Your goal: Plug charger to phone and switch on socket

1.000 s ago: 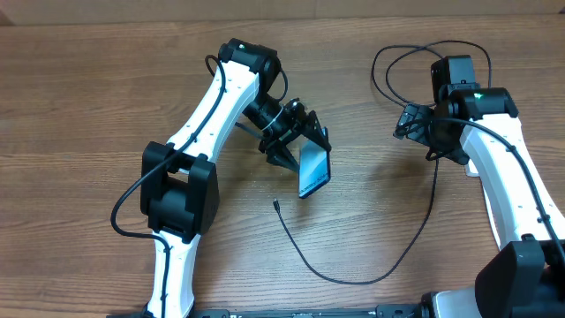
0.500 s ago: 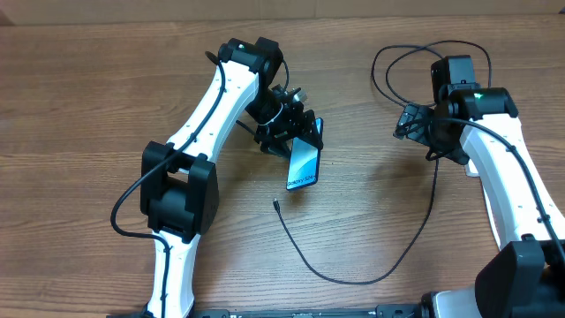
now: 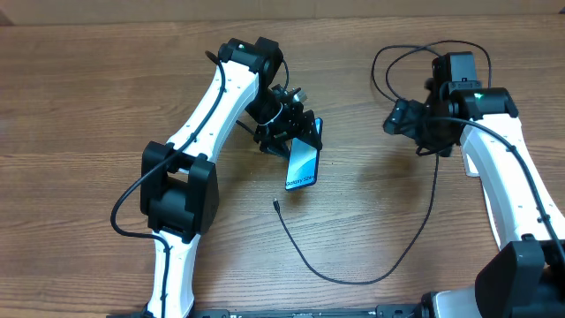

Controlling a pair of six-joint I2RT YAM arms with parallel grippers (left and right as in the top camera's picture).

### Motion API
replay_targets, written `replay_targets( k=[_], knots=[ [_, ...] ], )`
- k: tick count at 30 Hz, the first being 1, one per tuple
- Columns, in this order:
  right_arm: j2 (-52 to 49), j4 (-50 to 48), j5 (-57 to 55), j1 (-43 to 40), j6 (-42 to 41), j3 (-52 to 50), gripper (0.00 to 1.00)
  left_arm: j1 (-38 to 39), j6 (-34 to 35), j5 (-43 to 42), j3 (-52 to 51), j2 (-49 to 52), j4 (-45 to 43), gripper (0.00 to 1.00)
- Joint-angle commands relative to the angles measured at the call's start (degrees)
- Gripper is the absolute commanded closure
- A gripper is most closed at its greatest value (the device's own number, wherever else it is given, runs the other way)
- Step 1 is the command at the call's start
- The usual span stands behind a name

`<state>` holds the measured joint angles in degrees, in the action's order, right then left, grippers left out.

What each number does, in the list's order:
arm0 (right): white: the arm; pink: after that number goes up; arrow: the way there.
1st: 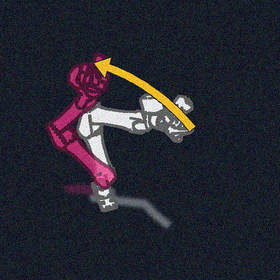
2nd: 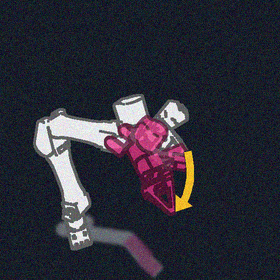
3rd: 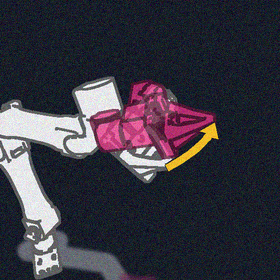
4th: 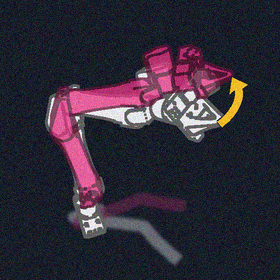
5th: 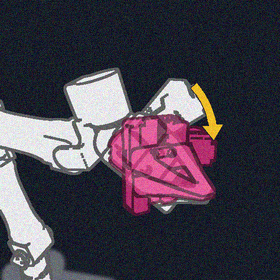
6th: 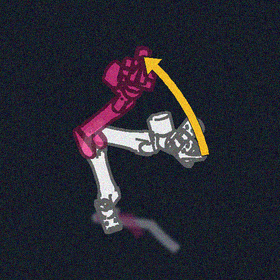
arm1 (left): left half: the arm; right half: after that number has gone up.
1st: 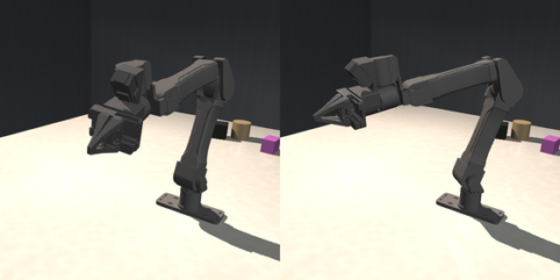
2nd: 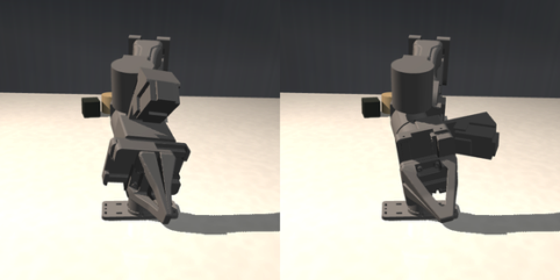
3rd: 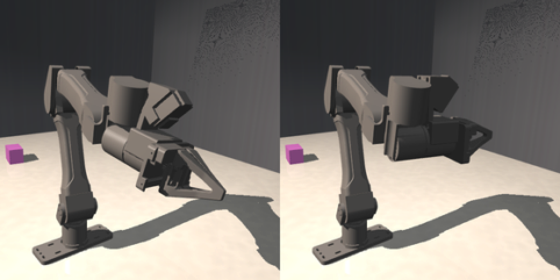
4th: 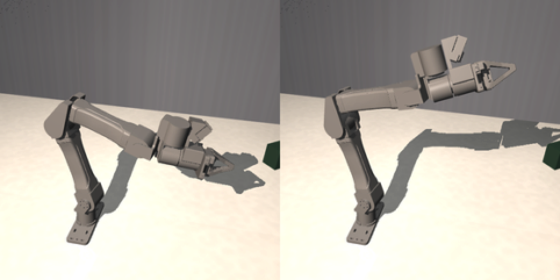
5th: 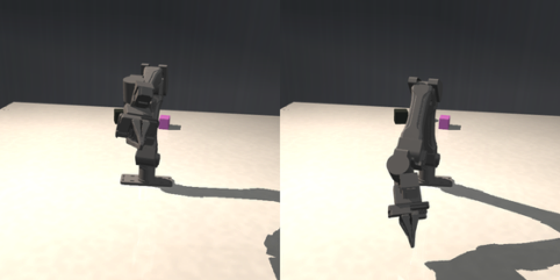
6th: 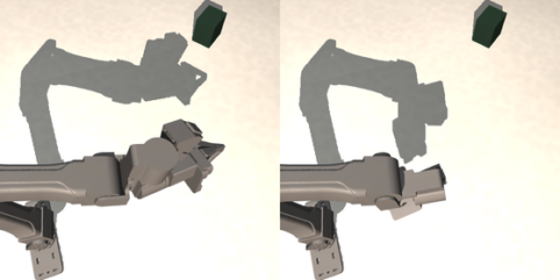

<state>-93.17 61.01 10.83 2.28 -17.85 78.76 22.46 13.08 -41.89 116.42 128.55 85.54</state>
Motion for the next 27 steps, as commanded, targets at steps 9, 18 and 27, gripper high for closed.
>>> replay_targets(
  k=[9, 18, 27],
  knots=[
    [4.92, 2.25, 26.80, 1.62, 7.39, 0.15, 0.18, 0.09, -1.51, -1.14, 1.53, -0.09, -0.85, 0.41],
    [4.85, -1.53, 26.77, 6.99, 3.87, -5.05, 0.21, 0.09, -1.51, -1.11, 1.53, -0.09, -2.16, 0.41],
    [4.79, -10.78, 25.49, 15.13, -4.94, -10.32, 0.25, 0.07, -0.83, -1.16, 1.53, -0.09, -1.60, 0.41]
  ],
)
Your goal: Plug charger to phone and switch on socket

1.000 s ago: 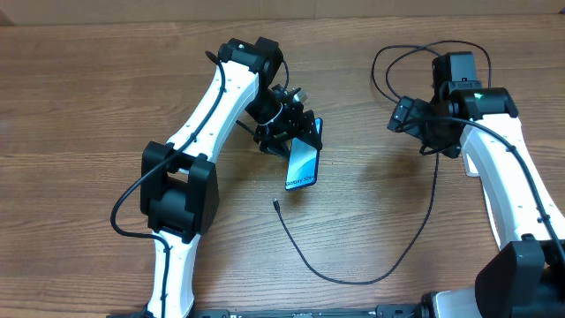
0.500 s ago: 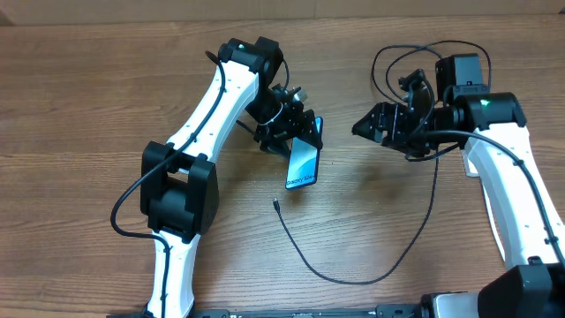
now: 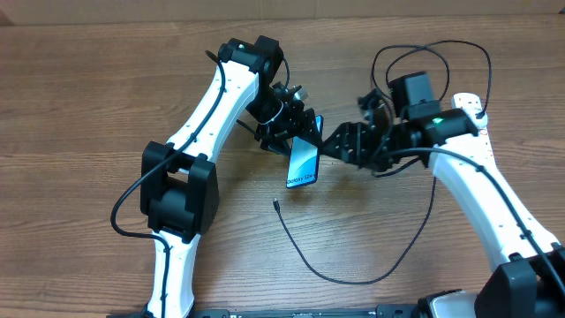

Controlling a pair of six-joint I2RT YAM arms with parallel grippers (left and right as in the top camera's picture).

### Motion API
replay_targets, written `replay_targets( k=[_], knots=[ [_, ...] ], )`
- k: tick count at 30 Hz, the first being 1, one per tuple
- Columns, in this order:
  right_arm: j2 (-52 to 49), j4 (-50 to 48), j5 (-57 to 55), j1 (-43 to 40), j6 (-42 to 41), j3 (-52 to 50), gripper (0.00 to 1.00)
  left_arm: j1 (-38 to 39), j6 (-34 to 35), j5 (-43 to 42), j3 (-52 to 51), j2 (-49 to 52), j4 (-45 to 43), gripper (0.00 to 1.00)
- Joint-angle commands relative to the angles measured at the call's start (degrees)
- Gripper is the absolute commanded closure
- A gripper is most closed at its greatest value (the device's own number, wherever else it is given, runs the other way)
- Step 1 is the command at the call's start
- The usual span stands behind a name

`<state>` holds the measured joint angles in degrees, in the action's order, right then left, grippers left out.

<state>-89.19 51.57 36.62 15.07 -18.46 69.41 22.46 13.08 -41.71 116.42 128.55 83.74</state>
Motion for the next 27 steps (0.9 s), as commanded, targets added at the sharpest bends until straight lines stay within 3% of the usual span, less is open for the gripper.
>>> replay_targets(
  k=[1, 11, 24, 27],
  knots=[
    [0.59, -1.86, -1.40, 3.26, -5.31, -0.96, 0.26, 0.07, -0.85, -1.33, 1.53, -0.09, 0.20, 0.41],
    [0.00, -5.66, -13.09, 10.21, -17.20, -1.07, 0.40, 0.07, -0.90, -1.31, 1.53, -0.09, 0.17, 0.41],
    [-0.52, -10.62, -12.13, 10.38, -19.10, -5.25, 0.60, 0.07, -0.92, -1.29, 1.53, -0.09, 0.11, 0.41],
    [-0.52, -12.66, -11.10, 10.38, -19.08, -6.47, 0.70, 0.07, -1.16, -1.29, 1.53, -0.09, 0.13, 0.41]
  ],
)
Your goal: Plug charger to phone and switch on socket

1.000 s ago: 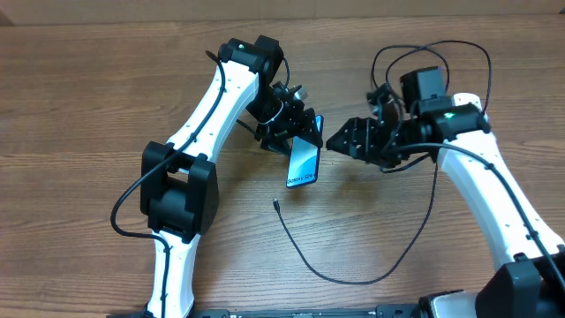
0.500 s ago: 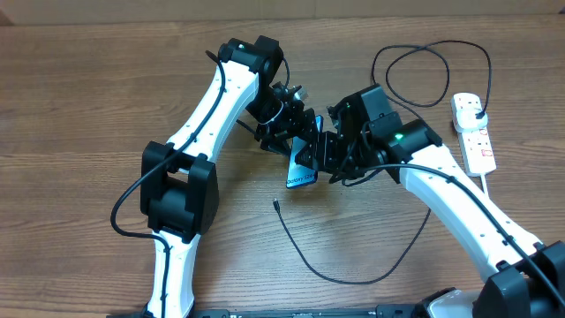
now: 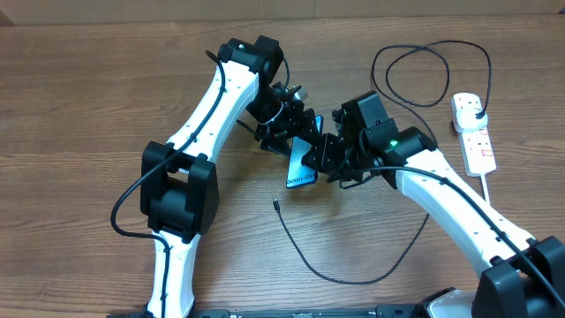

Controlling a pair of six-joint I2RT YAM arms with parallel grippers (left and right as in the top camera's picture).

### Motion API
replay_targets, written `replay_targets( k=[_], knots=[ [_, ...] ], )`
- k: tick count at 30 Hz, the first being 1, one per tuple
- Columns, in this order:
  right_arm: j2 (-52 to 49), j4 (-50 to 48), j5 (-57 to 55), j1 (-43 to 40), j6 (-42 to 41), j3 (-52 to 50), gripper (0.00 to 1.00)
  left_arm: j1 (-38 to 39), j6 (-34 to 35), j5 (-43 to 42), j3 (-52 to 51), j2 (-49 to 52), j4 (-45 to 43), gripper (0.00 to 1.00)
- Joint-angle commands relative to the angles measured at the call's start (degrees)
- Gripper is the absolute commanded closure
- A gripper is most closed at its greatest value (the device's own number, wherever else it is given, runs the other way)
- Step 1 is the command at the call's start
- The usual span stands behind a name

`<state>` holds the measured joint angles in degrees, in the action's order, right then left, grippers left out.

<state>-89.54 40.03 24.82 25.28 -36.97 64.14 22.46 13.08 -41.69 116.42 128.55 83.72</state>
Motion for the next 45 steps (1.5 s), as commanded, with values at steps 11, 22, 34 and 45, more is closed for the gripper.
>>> replay_targets(
  k=[11, 22, 34, 45],
  knots=[
    [-0.17, -5.68, 6.34, 0.17, -0.57, -1.53, 0.82, 0.07, -1.18, -1.22, 1.53, -0.09, 0.00, 0.41],
    [-0.17, -6.01, 6.10, 0.15, -0.57, -1.51, 0.96, 0.07, -1.16, -1.18, 1.53, -0.09, -0.02, 0.28],
    [-0.15, -6.82, 12.83, -4.39, 3.08, -1.46, 0.96, -3.78, -16.20, -16.24, 1.55, -0.09, 0.37, 0.27],
    [-0.15, -11.98, 33.03, -13.22, 7.28, -1.46, 0.96, -9.79, -24.24, -29.31, 1.55, -0.09, -0.59, 0.16]
  ],
)
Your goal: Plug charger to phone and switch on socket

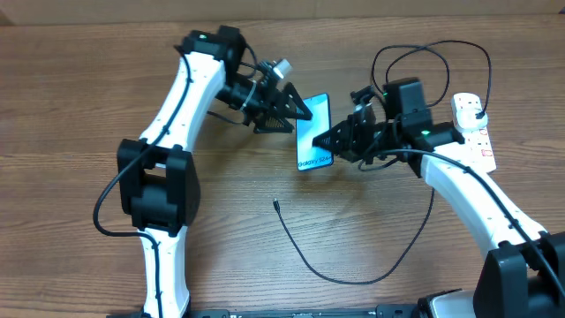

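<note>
The phone (pixel 313 132), blue screen facing up, is held off the table in the middle of the overhead view. My right gripper (pixel 334 140) is shut on its right edge. My left gripper (pixel 303 111) points at the phone's upper left corner with its fingers spread and looks open. The black charger cable (pixel 353 278) curves across the near table, and its free plug end (pixel 276 204) lies below the phone, untouched. A white socket strip (pixel 475 141) lies at the right with the charger's plug (pixel 478 107) in it.
The cable's far part loops behind the right arm (pixel 433 55). The white right forearm (pixel 468 199) lies over the cable's rise toward the strip. A cardboard edge (pixel 353 9) runs along the back of the wooden table (pixel 79 106).
The phone now sits higher and further right, with my right gripper on its right edge. The left arm has swung left and turned, its fingers now at the phone's upper left corner.
At first my left gripper held the phone up while my right gripper was at the socket strip. The right arm then stood near the phone, then at its right edge. Now the right gripper holds the phone and the left arm stands further left.
</note>
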Controlling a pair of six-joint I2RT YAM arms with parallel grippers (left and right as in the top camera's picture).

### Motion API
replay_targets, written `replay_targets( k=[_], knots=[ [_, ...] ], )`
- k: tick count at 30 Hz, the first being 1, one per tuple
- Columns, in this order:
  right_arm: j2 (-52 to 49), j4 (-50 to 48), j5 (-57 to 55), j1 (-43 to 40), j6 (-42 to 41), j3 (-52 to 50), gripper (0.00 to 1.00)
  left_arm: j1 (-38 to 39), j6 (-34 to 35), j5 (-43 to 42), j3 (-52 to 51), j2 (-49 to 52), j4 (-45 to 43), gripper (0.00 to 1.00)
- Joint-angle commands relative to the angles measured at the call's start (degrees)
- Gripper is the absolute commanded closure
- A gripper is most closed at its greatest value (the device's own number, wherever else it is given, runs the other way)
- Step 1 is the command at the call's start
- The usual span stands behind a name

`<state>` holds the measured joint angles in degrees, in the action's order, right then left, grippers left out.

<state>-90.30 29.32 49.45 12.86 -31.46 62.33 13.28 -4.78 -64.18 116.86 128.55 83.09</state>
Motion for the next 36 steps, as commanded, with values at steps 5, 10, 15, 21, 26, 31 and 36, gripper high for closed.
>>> replay_targets(
  k=[5, 10, 15, 21, 26, 31, 36],
  knots=[
    [0.61, -5.81, 12.04, -1.36, 0.92, 0.35, 0.96, -0.52, -13.55, -16.06, 1.11, -0.09, -0.46, 0.17],
    [0.61, -14.86, 14.40, -1.33, -3.82, 0.35, 0.96, 0.00, -13.73, -24.26, 1.11, -0.09, -2.62, 0.18],
    [0.61, -21.66, 14.53, -1.31, -9.70, 0.35, 0.96, 0.68, -13.92, -26.36, 1.11, -0.09, -5.73, 0.23],
    [0.61, -25.66, 14.27, -1.31, -12.24, 0.35, 0.96, 0.59, -13.07, -26.38, 1.11, -0.09, -8.31, 0.38],
    [0.61, -25.35, 12.94, -1.31, -12.22, 0.35, 0.96, 0.09, -5.66, -26.38, 1.11, -0.09, -15.45, 0.41],
    [0.61, -25.16, 11.91, -1.25, -12.22, 0.35, 0.96, 0.37, 7.13, -26.38, 1.18, -0.09, -26.29, 0.50],
    [0.61, -25.24, 9.66, -1.27, -12.00, 0.35, 0.96, 1.01, 18.53, -26.38, 1.29, -0.09, -35.39, 0.74]
  ],
)
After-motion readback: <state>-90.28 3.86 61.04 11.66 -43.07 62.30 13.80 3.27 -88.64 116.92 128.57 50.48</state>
